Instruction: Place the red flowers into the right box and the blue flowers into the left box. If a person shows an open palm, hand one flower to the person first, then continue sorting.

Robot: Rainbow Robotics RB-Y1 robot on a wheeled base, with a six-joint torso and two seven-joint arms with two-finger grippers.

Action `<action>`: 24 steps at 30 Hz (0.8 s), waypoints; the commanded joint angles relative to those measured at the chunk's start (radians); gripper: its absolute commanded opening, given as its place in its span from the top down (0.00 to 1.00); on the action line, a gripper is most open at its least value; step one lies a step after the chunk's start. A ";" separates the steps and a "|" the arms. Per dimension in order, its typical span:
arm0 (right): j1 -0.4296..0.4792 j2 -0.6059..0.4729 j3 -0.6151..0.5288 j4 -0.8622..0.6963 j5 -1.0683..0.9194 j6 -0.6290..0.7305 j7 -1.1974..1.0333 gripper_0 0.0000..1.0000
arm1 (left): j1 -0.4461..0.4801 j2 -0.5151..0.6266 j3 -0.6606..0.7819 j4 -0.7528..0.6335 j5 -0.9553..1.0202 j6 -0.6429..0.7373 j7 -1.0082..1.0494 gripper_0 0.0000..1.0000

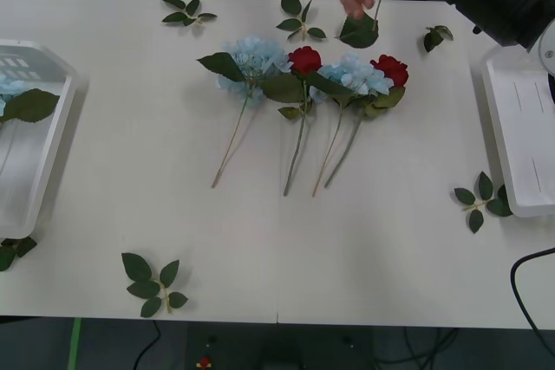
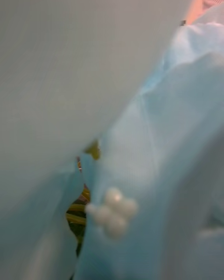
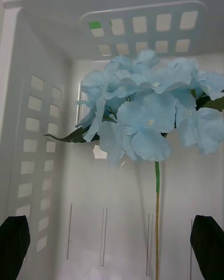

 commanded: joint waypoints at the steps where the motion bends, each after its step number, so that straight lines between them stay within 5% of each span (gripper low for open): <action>1: -0.079 0.009 -0.007 0.045 0.113 -0.031 0.038 1.00 | 0.018 0.054 -0.020 -0.011 -0.007 -0.014 -0.100 0.00; 17: -0.084 0.016 -0.007 0.054 0.173 -0.031 0.025 1.00 | 0.018 0.054 -0.020 -0.011 -0.007 -0.014 -0.100 0.00; 18: -0.084 0.016 -0.007 0.054 0.170 -0.031 0.024 0.80 | 0.018 0.054 -0.020 -0.011 -0.007 -0.014 -0.100 0.00; 20: -0.084 0.016 -0.007 0.059 0.159 -0.031 0.019 0.03 | 0.018 0.054 -0.020 -0.011 -0.007 -0.014 -0.100 0.00; 24: -0.084 0.016 -0.005 0.060 0.142 -0.033 0.018 0.00 | 0.018 0.054 -0.020 -0.011 -0.007 -0.014 -0.100 0.00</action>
